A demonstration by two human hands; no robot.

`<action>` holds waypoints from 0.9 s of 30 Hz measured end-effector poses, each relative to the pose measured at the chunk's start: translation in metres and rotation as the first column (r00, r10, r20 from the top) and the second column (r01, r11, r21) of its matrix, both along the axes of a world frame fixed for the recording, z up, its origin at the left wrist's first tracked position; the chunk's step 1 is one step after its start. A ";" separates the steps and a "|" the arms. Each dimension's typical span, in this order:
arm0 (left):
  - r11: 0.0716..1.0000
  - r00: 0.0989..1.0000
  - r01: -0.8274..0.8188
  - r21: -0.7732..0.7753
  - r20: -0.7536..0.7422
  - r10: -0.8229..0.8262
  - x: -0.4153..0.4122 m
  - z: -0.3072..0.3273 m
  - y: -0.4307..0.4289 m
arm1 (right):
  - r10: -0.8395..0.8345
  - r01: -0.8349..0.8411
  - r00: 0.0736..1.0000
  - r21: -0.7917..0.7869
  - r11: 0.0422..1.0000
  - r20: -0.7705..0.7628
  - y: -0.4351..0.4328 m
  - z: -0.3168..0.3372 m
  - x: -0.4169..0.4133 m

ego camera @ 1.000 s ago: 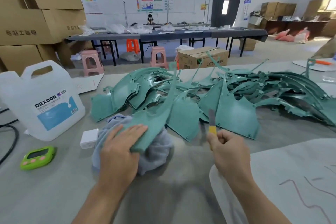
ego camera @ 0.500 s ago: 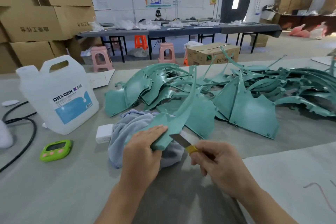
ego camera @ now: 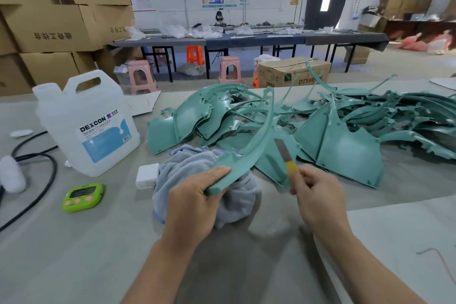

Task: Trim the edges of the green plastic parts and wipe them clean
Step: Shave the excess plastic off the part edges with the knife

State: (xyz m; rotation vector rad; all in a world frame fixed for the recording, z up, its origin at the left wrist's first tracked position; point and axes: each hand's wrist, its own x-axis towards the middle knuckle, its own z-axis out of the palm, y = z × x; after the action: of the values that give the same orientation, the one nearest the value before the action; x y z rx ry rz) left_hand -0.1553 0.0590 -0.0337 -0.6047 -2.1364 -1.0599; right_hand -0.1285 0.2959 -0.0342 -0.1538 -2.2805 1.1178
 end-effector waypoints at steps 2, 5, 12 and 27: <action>1.000 1.000 0.007 0.015 0.015 -0.008 0.000 0.001 0.000 | 0.233 -0.231 0.968 0.029 0.973 -0.094 -0.007 0.003 0.007; 1.000 1.000 0.009 0.003 0.017 -0.009 0.001 0.003 0.001 | 0.357 -0.318 0.933 0.378 0.869 -0.035 -0.009 0.005 0.005; 0.994 0.990 0.063 0.085 0.121 -0.073 -0.001 0.010 -0.009 | -0.069 0.068 0.998 0.099 0.993 -0.002 0.026 0.000 -0.035; 0.969 0.919 0.145 0.200 0.335 -0.207 -0.008 0.008 -0.024 | -0.008 0.007 0.996 -0.010 1.000 -0.093 0.042 0.001 -0.029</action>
State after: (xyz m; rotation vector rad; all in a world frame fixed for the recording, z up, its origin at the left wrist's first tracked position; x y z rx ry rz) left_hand -0.1629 0.0348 -0.0257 -0.5651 -2.2910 -1.5364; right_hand -0.1577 0.3380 -0.0331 -0.1116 -2.1911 1.1097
